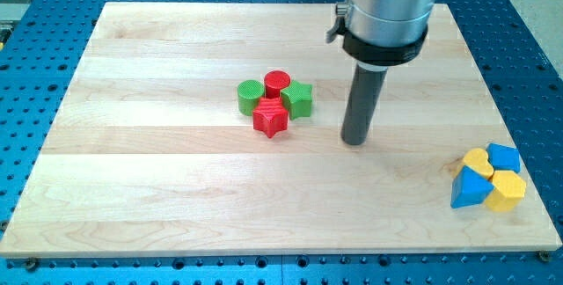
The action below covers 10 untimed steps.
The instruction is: Move the red star to the bottom right of the green circle
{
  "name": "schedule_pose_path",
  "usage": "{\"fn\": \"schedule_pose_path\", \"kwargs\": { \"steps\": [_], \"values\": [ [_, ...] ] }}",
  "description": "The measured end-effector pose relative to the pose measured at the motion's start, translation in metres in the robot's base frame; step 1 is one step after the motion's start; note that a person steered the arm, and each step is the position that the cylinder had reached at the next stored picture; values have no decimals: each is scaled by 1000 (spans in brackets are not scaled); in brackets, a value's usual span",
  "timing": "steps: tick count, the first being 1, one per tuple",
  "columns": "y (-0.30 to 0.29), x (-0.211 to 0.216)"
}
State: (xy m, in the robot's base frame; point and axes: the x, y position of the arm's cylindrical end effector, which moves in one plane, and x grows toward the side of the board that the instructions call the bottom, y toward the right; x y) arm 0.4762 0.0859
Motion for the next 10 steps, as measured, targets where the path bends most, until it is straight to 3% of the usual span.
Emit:
{"fn": "schedule_pose_path", "kwargs": {
  "steps": [2, 4, 8, 10],
  "values": [
    [-79, -36],
    [-110, -38],
    [-125, 90],
    [-151, 26]
  ]
}}
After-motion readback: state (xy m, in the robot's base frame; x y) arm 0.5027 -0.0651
